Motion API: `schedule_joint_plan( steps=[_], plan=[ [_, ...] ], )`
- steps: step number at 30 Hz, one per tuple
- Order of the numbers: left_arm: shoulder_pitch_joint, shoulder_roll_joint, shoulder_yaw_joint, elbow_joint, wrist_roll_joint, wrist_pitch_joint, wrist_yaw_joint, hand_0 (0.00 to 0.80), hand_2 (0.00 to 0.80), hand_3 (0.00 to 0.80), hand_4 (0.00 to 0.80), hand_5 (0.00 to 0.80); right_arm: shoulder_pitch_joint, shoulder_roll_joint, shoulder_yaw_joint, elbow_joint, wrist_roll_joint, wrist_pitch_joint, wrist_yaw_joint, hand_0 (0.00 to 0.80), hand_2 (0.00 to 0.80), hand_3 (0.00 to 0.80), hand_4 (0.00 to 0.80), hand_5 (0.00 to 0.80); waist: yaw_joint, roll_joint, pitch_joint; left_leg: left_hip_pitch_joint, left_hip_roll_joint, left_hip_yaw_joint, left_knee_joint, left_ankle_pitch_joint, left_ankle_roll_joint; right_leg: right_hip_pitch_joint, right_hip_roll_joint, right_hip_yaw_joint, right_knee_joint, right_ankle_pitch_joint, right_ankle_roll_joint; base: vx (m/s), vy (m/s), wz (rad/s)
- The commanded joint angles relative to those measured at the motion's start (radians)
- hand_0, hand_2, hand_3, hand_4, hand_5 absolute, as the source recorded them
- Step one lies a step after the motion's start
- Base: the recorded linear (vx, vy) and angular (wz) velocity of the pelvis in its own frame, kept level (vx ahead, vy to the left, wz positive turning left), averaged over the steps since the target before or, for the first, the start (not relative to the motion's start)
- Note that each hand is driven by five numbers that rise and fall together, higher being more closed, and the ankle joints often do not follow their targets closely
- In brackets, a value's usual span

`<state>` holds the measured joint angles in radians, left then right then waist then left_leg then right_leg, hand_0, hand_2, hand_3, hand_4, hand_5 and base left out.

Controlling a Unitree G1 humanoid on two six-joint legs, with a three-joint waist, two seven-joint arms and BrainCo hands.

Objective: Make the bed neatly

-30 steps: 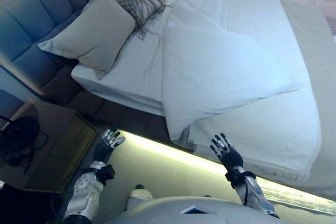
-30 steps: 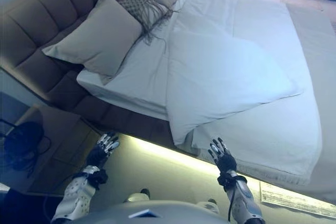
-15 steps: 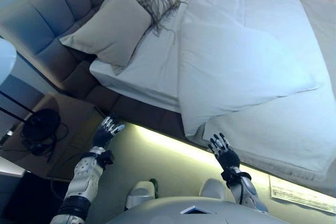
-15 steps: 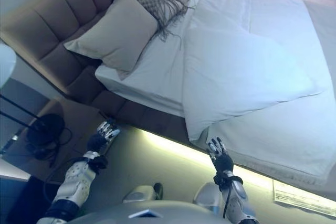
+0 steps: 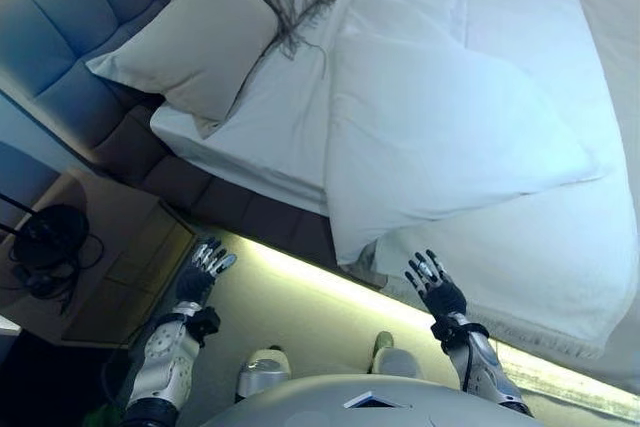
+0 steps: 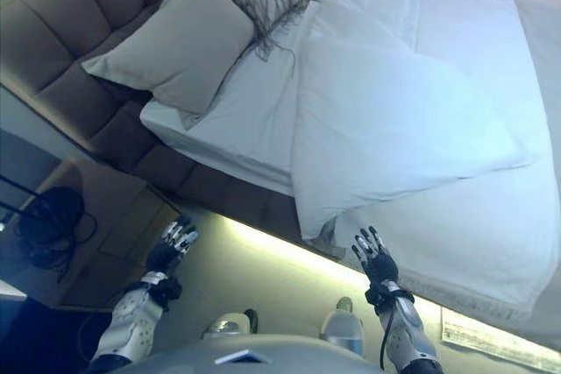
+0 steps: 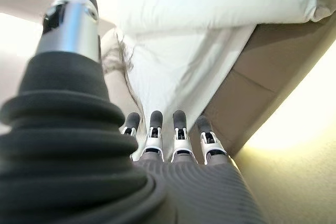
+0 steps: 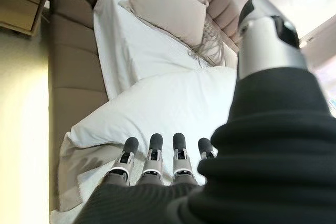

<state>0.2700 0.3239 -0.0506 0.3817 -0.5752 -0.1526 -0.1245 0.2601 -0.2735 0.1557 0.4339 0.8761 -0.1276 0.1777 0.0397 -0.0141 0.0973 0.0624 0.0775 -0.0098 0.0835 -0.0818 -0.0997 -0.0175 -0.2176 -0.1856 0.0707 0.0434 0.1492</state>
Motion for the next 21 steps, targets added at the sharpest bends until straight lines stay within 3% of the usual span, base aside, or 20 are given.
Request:
schedule_joint_plan(
  steps=[1, 3, 5, 6, 8, 11, 13, 16, 21],
  plan=[
    [0.015, 0.060, 0.059, -0.088, -0.037, -0.019, -0.044, 0.000, 0.000, 0.000, 0.000, 0.000, -0.032, 0.001, 0.011, -0.099, 0.016, 0.003, 0.012, 0.000, 0.000, 0.000, 0.000, 0.000, 0.004, -0.028, -0.018, 0.047, 0.024, -0.012, 0.174, -0.021, 0.057, -0.088, 0.002, 0.048, -0.005, 0.087, 0.008, 0.287, -0.446, 0.36],
    [0.012, 0.052, 0.027, -0.102, -0.045, -0.036, -0.040, 0.000, 0.000, 0.000, 0.000, 0.000, -0.032, -0.018, 0.016, -0.083, -0.007, -0.001, 0.001, 0.000, 0.000, 0.000, 0.000, 0.000, 0.001, -0.026, -0.021, 0.021, 0.039, -0.025, 0.225, 0.053, 0.052, -0.073, 0.036, 0.034, 0.003, 0.053, -0.033, 0.219, -0.365, 0.25],
    [0.004, 0.049, 0.012, -0.114, -0.061, -0.040, -0.048, 0.000, 0.000, 0.000, 0.000, 0.000, -0.037, -0.037, 0.020, -0.074, 0.008, -0.009, -0.009, 0.000, 0.000, 0.000, 0.000, 0.000, 0.001, -0.029, -0.014, -0.018, 0.029, -0.020, 0.309, 0.088, 0.064, -0.058, 0.057, 0.023, 0.021, 0.018, -0.069, 0.183, -0.343, 0.06],
    [0.000, 0.045, 0.003, -0.111, -0.068, -0.045, -0.056, 0.000, 0.000, 0.000, 0.000, 0.000, -0.044, -0.043, 0.022, -0.064, 0.024, -0.018, -0.010, 0.000, 0.000, 0.000, 0.000, 0.000, -0.001, -0.032, -0.008, -0.044, 0.022, -0.006, 0.366, 0.098, 0.070, -0.049, 0.068, 0.015, 0.027, 0.002, -0.087, 0.146, -0.317, 0.02],
    [-0.009, 0.038, -0.012, -0.098, -0.055, -0.051, -0.083, 0.000, 0.000, 0.000, 0.000, 0.000, -0.052, -0.044, 0.019, -0.049, 0.051, -0.039, -0.015, 0.000, 0.000, 0.000, 0.000, 0.000, -0.005, -0.032, -0.003, -0.086, 0.042, 0.023, 0.406, 0.129, 0.074, -0.036, 0.091, 0.009, 0.035, -0.017, -0.110, 0.135, -0.260, 0.04],
    [-0.042, 0.037, -0.047, -0.070, -0.023, -0.070, -0.096, 0.000, 0.000, 0.000, 0.000, 0.000, -0.063, -0.031, 0.019, -0.047, 0.099, -0.058, -0.018, 0.000, 0.000, 0.000, 0.000, 0.000, -0.007, -0.020, 0.002, -0.088, 0.049, 0.025, 0.282, 0.158, 0.074, -0.020, 0.120, 0.006, 0.044, -0.042, -0.112, 0.174, -0.131, 0.14],
    [-0.068, 0.039, -0.050, -0.067, -0.025, -0.052, -0.094, 0.000, 0.000, 0.000, 0.000, 0.000, -0.056, -0.021, 0.021, -0.063, 0.102, -0.057, -0.047, 0.000, 0.000, 0.000, 0.000, 0.000, -0.005, 0.006, -0.003, -0.075, 0.057, 0.001, 0.103, 0.202, 0.045, 0.000, 0.138, 0.005, 0.041, -0.063, -0.108, 0.210, 0.015, 0.18],
    [-0.091, 0.034, -0.060, -0.045, -0.016, -0.055, -0.090, 0.000, 0.000, 0.000, 0.000, 0.000, -0.026, -0.019, 0.017, -0.086, 0.097, -0.054, -0.036, 0.000, 0.000, 0.000, 0.000, 0.000, 0.000, 0.030, -0.001, -0.105, 0.063, -0.015, -0.048, 0.268, 0.002, 0.037, 0.139, 0.002, 0.026, -0.087, -0.096, 0.209, 0.039, 0.15],
    [-0.086, 0.028, -0.061, -0.031, -0.009, -0.049, -0.109, 0.000, 0.000, 0.000, 0.000, 0.000, 0.003, -0.020, 0.034, -0.100, 0.106, -0.074, -0.018, 0.000, 0.000, 0.000, 0.000, 0.000, 0.030, 0.063, 0.005, -0.206, 0.060, -0.052, -0.163, 0.359, -0.020, 0.089, 0.142, 0.009, 0.035, -0.135, -0.099, 0.298, 0.074, -0.10]
  ],
)
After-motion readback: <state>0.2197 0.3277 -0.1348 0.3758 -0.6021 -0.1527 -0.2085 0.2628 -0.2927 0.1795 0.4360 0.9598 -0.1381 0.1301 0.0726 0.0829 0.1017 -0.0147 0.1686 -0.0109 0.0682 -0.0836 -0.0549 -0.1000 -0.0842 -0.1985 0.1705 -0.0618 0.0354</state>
